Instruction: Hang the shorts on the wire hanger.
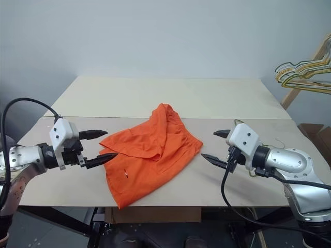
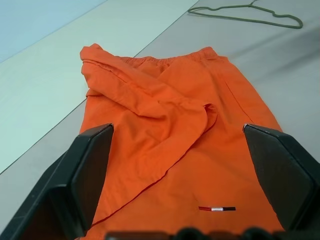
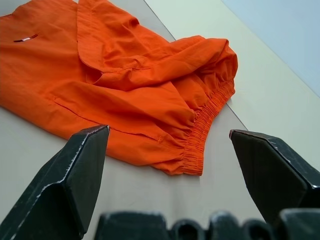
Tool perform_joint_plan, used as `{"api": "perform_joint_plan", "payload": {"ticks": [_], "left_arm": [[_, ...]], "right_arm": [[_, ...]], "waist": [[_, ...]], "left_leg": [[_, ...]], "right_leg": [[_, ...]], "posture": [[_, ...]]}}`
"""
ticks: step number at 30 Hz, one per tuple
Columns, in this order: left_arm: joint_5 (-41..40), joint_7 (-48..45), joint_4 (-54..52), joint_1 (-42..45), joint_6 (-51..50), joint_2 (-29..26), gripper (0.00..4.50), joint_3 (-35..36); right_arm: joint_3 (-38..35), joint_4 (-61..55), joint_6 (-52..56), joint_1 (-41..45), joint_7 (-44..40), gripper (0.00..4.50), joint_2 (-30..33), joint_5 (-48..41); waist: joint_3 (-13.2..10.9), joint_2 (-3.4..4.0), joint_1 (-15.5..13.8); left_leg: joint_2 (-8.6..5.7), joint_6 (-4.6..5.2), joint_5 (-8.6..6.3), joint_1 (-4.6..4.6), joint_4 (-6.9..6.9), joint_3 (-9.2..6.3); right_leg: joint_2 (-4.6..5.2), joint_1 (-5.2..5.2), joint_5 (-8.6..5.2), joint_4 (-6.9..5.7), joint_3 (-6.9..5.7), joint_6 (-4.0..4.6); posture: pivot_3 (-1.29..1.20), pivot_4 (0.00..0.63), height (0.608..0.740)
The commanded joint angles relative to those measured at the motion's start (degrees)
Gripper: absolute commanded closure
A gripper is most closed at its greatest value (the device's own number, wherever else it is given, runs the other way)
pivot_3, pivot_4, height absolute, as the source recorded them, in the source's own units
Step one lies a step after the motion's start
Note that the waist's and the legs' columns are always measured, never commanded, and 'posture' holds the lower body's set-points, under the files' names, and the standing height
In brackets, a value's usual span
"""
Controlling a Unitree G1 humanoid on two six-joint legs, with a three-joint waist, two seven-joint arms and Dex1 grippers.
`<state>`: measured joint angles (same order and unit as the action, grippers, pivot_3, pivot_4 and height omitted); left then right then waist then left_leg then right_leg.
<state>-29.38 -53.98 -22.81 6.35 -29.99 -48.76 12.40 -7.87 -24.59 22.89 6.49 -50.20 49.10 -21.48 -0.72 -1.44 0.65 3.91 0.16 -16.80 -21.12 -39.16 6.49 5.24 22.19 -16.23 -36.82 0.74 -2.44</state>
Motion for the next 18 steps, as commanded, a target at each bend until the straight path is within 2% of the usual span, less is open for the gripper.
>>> {"api": "perform_joint_plan", "payload": {"ticks": [1, 10, 15, 18], "left_arm": [[-1.6, -0.4, -1.2, 0.5, 1.3, 0.2, 0.0, 2.1], [-2.5, 0.0, -2.0, 0.7, -0.3, -0.3, 0.0, 1.4], [-3.5, 0.2, -3.5, 0.7, -0.7, 0.4, 0.0, 0.5], [-3.3, 0.6, -4.1, 0.3, -0.7, 1.0, 0.0, -0.3]], "right_arm": [[-1.2, -1.0, -1.5, 1.4, -0.1, 0.03, 0.0, -0.1], [-0.2, -0.8, -4.0, 1.7, -0.9, 0.03, 0.8, 2.1], [8.3, 5.4, -20.1, 3.1, -2.0, 0.03, 3.1, 16.6], [12.4, 9.7, -26.8, 6.0, -2.1, 0.03, 2.7, 22.0]], "waist": [[0.0, 0.0, 0.0], [0.0, 0.0, 0.0], [0.0, 0.0, 0.2], [0.0, 0.01, 0.5]], "left_leg": [[0.0, 0.0, 0.0, 0.0, 0.0, 0.0], [0.0, 0.0, 0.0, 0.0, 0.0, 0.0], [0.0, 0.0, 0.0, 0.01, 0.0, 0.01], [0.0, -0.01, 0.0, 0.03, 0.0, 0.02]], "right_leg": [[0.0, 0.0, 0.0, 0.0, 0.0, 0.0], [0.0, 0.0, 0.0, 0.0, 0.0, 0.0], [0.0, 0.0, 0.0, 0.0, 0.0, 0.0], [-0.01, 0.01, 0.0, -0.01, 0.02, 0.0]], "posture": [[0.02, 0.0, 0.74], [0.02, 0.0, 0.74], [-0.01, 0.0, 0.74], [-0.02, 0.0, 0.74]]}}
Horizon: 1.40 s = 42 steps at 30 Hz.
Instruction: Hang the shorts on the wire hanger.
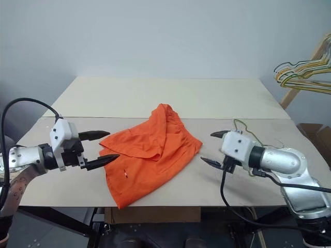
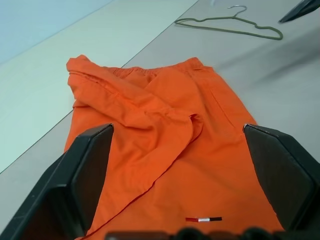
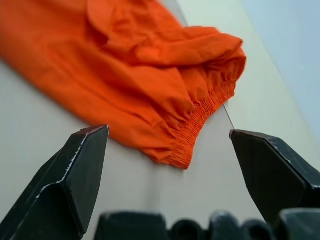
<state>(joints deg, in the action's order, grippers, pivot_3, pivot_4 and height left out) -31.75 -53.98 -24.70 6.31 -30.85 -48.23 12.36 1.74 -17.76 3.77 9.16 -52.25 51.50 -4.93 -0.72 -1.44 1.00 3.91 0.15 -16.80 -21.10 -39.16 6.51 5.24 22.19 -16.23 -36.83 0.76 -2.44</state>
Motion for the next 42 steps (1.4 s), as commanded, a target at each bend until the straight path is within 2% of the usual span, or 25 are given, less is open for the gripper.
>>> {"api": "perform_joint_plan", "payload": {"ticks": [1, 4, 9, 13, 19, 22, 26, 33, 39, 42], "left_arm": [[-0.7, 0.7, -2.3, 0.3, 0.2, 0.7, 0.0, -0.6], [-0.4, 1.1, -2.4, 0.9, 0.1, 1.4, 0.0, -1.7], [-0.4, 1.3, -2.5, 1.6, 0.0, 2.6, 0.0, -4.0], [-0.4, 1.3, -2.6, 2.2, -0.2, 2.9, 0.0, -4.8], [-0.8, 1.6, -4.3, 1.3, -0.9, 2.8, 0.0, -5.5], [-1.2, 1.3, -6.5, -0.4, -1.8, 2.3, 0.0, -6.4], [-1.2, 0.9, -8.6, -2.2, -3.1, 1.6, 0.0, -7.2], [0.1, 0.2, -9.2, -3.0, -3.7, 0.2, 0.0, -9.5], [4.8, -0.1, -10.1, -4.3, -3.7, -3.3, 0.0, -13.8], [9.6, -0.5, -11.0, -5.4, -2.5, -6.4, 0.0, -17.3]], "right_arm": [[4.2, 4.6, -9.7, 4.6, 0.3, 0.03, 0.0, 7.4], [8.3, 10.5, -15.1, 8.5, 1.5, 0.03, -1.3, 13.2], [17.2, 27.8, -25.6, 19.1, 8.7, 0.03, -6.1, 27.6], [24.2, 44.6, -32.1, 29.1, 18.2, 0.03, -11.3, 38.9], [31.0, 60.9, -38.2, 38.0, 30.3, 0.03, -15.3, 48.9], [32.4, 66.3, -41.6, 40.7, 33.8, 0.6, -17.0, 50.0], [33.8, 70.0, -44.8, 42.3, 37.3, 2.0, -18.2, 51.5], [34.3, 72.0, -46.9, 43.3, 38.2, 4.4, -19.3, 51.9], [32.6, 69.8, -45.5, 41.8, 34.9, 4.45, -19.0, 48.9], [31.6, 67.7, -43.9, 40.8, 32.5, 4.45, -18.8, 47.3]], "waist": [[0.0, 0.01, 0.2], [0.0, 0.0, 0.4], [0.0, 0.0, 1.6], [0.0, 0.01, 3.1], [0.0, 0.01, 4.2], [0.0, 0.01, 4.6], [0.0, 0.01, 4.9], [0.0, 0.03, 5.2], [0.0, 0.04, 5.8], [0.0, 0.05, 6.0]], "left_leg": [[0.0, 0.0, 0.0, 0.0, 0.0, 0.0], [0.0, -0.08, 0.05, 0.0, 0.0, 0.0], [0.0, -0.35, 0.2, 0.01, 0.0, 0.0], [0.01, -0.61, 0.36, -0.03, 0.0, -0.01], [0.0, -0.72, 0.43, -0.01, 0.0, -0.02], [0.01, -0.77, 0.46, 0.02, 0.0, -0.05], [0.04, -0.8, 0.47, 0.02, 0.0, -0.08], [0.04, -0.81, 0.48, 0.05, 0.01, -0.09], [0.03, -0.81, 0.48, 0.03, 0.01, -0.13], [0.04, -0.81, 0.48, 0.04, 0.01, -0.14]], "right_leg": [[0.0, 0.01, 0.0, 0.0, 0.0, 0.0], [0.0, 0.01, 0.0, -0.01, 0.0, 0.0], [0.0, -0.01, 0.0, -0.02, -0.01, 0.0], [0.0, 0.05, 0.0, -0.05, 0.0, 0.01], [0.03, 0.03, 0.0, -0.07, 0.02, 0.0], [0.03, 0.0, 0.0, -0.12, 0.02, 0.01], [0.03, 0.02, 0.0, -0.15, 0.02, 0.01], [0.03, 0.02, 0.0, -0.18, 0.04, 0.01], [0.03, 0.02, 0.0, -0.18, 0.04, 0.01], [0.03, 0.02, 0.0, -0.18, 0.04, 0.01]], "posture": [[-0.02, 0.0, 0.74], [-0.03, 0.0, 0.74], [-0.05, 0.0, 0.74], [-0.05, 0.0, 0.74], [-0.03, 0.0, 0.74], [-0.02, 0.0, 0.74], [-0.02, 0.0, 0.74], [-0.03, 0.0, 0.74], [-0.04, 0.0, 0.74], [-0.05, 0.0, 0.74]]}}
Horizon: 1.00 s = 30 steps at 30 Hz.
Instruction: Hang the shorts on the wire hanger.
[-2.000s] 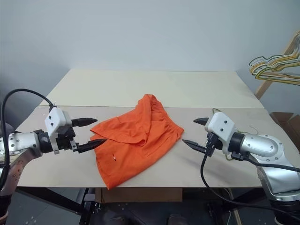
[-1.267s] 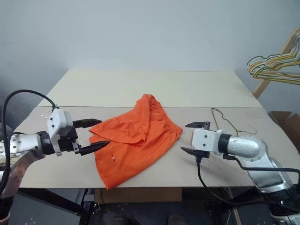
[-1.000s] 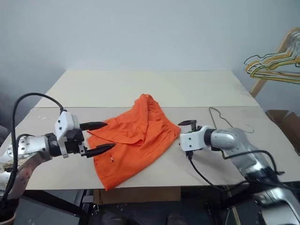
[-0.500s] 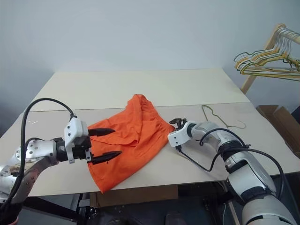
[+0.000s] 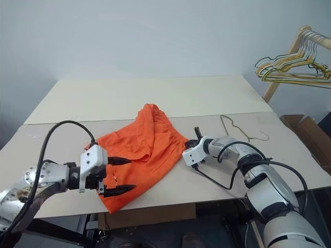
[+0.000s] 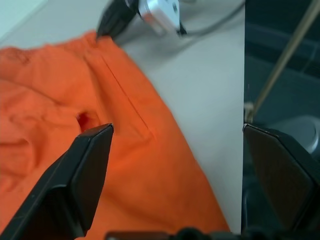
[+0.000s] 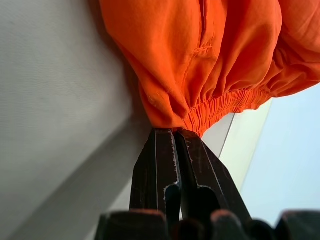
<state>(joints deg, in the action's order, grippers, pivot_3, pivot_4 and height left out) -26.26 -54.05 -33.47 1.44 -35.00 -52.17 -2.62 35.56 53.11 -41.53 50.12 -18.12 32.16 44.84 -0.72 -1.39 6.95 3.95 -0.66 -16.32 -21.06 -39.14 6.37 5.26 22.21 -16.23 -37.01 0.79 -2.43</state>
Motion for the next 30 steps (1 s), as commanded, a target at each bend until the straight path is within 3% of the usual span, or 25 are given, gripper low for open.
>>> {"api": "perform_joint_plan", "payload": {"ticks": [1, 8, 17, 20, 30], "left_arm": [[5.4, -0.6, -2.5, -0.9, 2.1, -3.3, 0.0, -3.3], [16.5, 4.0, -2.2, -0.1, -0.3, -4.2, 0.0, -12.6], [22.2, 6.2, 0.0, 1.1, -4.6, -3.8, 0.0, -15.6], [23.1, 5.7, 0.8, 0.6, -4.4, -5.0, 0.59, -15.8], [21.6, 2.1, 6.0, -5.0, 1.2, -9.9, 3.49, -10.8]], "right_arm": [[-2.4, -3.8, 1.7, -0.4, -2.2, 4.45, 0.7, -2.7], [-3.6, -7.6, 4.0, -1.8, -4.7, 4.45, 0.9, -4.6], [-5.2, -12.1, 5.8, -4.0, -7.9, 4.45, 1.7, -6.8], [-5.5, -13.2, 6.3, -4.6, -8.5, 4.5, 2.0, -7.3], [-6.6, -15.9, 7.8, -5.9, -9.7, 4.5, 2.9, -8.2]], "waist": [[0.0, 0.01, 0.1], [0.0, 0.03, 0.1], [0.0, 0.03, 0.1], [0.0, 0.04, 0.1], [0.1, 0.18, 0.7]], "left_leg": [[0.0, 0.0, 0.0, 0.01, 0.02, 0.0], [0.0, 0.04, -0.02, 0.0, 0.03, 0.03], [0.0, 0.11, -0.06, 0.0, 0.03, 0.03], [0.0, 0.15, -0.08, 0.02, 0.03, 0.03], [0.04, 0.25, -0.14, 0.31, 0.19, 0.02]], "right_leg": [[0.0, 0.0, 0.0, 0.0, 0.01, 0.0], [0.0, 0.01, 0.0, 0.0, 0.01, 0.0], [0.0, 0.02, 0.0, 0.01, 0.02, 0.0], [0.0, 0.02, 0.0, -0.01, 0.02, 0.0], [-0.02, -0.06, -0.03, -0.07, 0.18, 0.05]], "posture": [[-0.05, 0.0, 0.74], [-0.06, 0.0, 0.74], [-0.07, 0.0, 0.74], [-0.07, 0.0, 0.74], [-0.08, 0.0, 0.74]]}}
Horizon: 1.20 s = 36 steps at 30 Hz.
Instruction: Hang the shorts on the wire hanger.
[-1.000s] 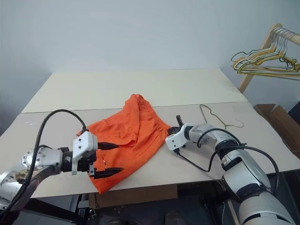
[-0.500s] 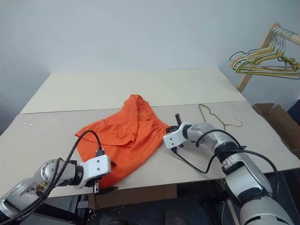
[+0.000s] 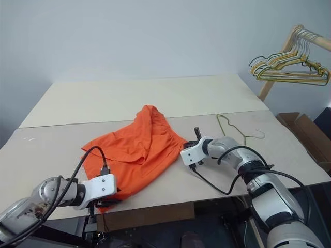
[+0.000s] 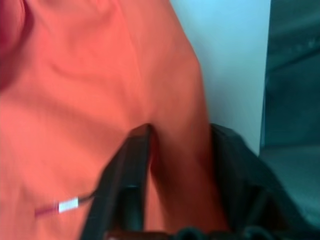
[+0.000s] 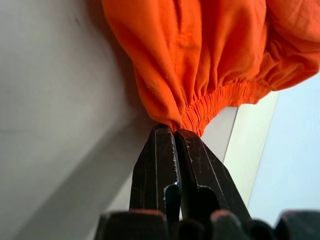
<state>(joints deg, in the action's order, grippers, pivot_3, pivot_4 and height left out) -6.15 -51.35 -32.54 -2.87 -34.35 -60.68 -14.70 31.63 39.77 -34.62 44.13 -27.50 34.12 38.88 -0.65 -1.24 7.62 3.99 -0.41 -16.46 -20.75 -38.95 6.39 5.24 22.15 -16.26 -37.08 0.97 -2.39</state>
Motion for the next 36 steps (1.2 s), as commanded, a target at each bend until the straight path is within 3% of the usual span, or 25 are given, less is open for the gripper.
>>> {"api": "perform_joint_plan", "payload": {"ticks": [1, 4, 9, 11, 20, 24, 27, 29, 33, 36], "left_arm": [[1.7, -0.7, 6.1, -0.2, 1.3, -1.3, 3.75, 1.5], [2.9, -0.9, 10.2, 2.5, 3.7, -0.8, 4.46, 1.9], [4.2, -2.5, 16.7, 7.4, 9.4, -1.0, 4.46, 2.5], [4.4, -4.8, 20.2, 9.0, 16.1, -1.6, 4.46, 3.0], [1.1, -24.3, 34.9, 15.8, 39.3, -9.3, 4.46, 5.8], [0.0, -25.9, 38.0, 20.5, 39.7, -6.7, 4.46, 6.6], [-2.3, -22.9, 39.9, 26.2, 37.0, -1.0, 4.46, 8.1], [-5.4, -16.3, 40.6, 32.0, 28.9, 5.3, 4.46, 10.6], [-1.5, -0.7, 54.0, 52.9, 21.4, 15.8, 4.46, 13.0], [6.1, 17.8, 74.9, 71.5, 29.1, 21.4, 4.46, 12.0]], "right_arm": [[-2.9, -3.0, 1.0, -0.1, -0.5, 4.5, 1.1, -2.4], [-3.7, -5.2, 1.5, -1.3, -1.5, 4.5, 2.0, -3.1], [-5.6, -11.3, 3.2, -4.7, -5.1, 4.5, 4.4, -6.4], [-6.8, -14.9, 4.0, -6.6, -7.7, 4.5, 5.9, -8.7], [-12.2, -41.4, 12.8, -18.1, -33.6, 4.5, 19.3, -36.6], [-14.1, -44.1, 18.6, -16.9, -36.7, 4.5, 19.0, -42.4], [-15.9, -39.8, 22.0, -12.1, -33.9, 4.5, 14.7, -42.3], [-17.5, -34.0, 24.0, -6.6, -28.6, 4.5, 10.5, -40.0], [-19.5, -12.6, 26.4, 11.1, -7.0, 4.5, -0.3, -30.7], [-21.1, 6.0, 26.8, 25.5, 12.6, 4.5, -7.3, -26.5]], "waist": [[0.0, 0.04, 0.0], [0.0, 0.06, -0.2], [0.0, 0.07, -0.4], [0.0, 0.08, -0.5], [0.0, 0.1, -0.8], [0.0, 0.08, -0.7], [0.0, 0.08, -0.7], [0.0, 0.08, -0.7], [-0.1, -0.05, -0.5], [-0.1, -0.06, -0.1]], "left_leg": [[0.0, 0.06, -0.03, 0.04, 0.01, 0.01], [-0.01, 0.19, -0.09, 0.08, 0.01, 0.07], [-0.01, 0.21, -0.09, 0.02, 0.0, 0.13], [-0.02, 0.2, -0.09, -0.04, -0.01, 0.14], [-0.01, 0.32, -0.16, -0.31, -0.06, 0.14], [0.0, 0.35, -0.18, -0.23, -0.12, 0.16], [-0.01, 0.36, -0.18, -0.24, -0.2, 0.14], [-0.01, 0.35, -0.18, -0.25, -0.22, 0.14], [-0.01, 0.02, 0.02, -0.64, -0.88, -0.07], [-0.05, -0.07, 0.07, -0.73, -0.85, -0.09]], "right_leg": [[0.0, -0.03, 0.0, -0.01, 0.0, 0.0], [-0.01, -0.07, 0.0, -0.05, -0.02, 0.01], [0.0, -0.03, 0.0, -0.03, -0.04, 0.01], [0.01, 0.0, 0.0, -0.02, -0.05, 0.01], [0.04, 0.12, -0.01, 0.11, -0.22, -0.01], [0.01, 0.08, -0.01, 0.03, -0.21, -0.01], [0.01, 0.07, -0.01, -0.05, -0.23, -0.01], [0.01, 0.07, 0.0, -0.06, -0.23, -0.02], [0.01, 0.18, 0.03, -0.33, -0.41, -0.08], [0.05, 0.23, 0.04, -0.53, -0.39, -0.1]], "posture": [[-0.08, 0.0, 0.74], [-0.08, 0.0, 0.74], [-0.08, 0.0, 0.74], [-0.09, 0.0, 0.74], [-0.1, 0.0, 0.74], [-0.1, 0.0, 0.74], [-0.1, 0.0, 0.74], [-0.1, 0.0, 0.74], [-0.09, 0.0, 0.74], [-0.09, 0.0, 0.74]]}}
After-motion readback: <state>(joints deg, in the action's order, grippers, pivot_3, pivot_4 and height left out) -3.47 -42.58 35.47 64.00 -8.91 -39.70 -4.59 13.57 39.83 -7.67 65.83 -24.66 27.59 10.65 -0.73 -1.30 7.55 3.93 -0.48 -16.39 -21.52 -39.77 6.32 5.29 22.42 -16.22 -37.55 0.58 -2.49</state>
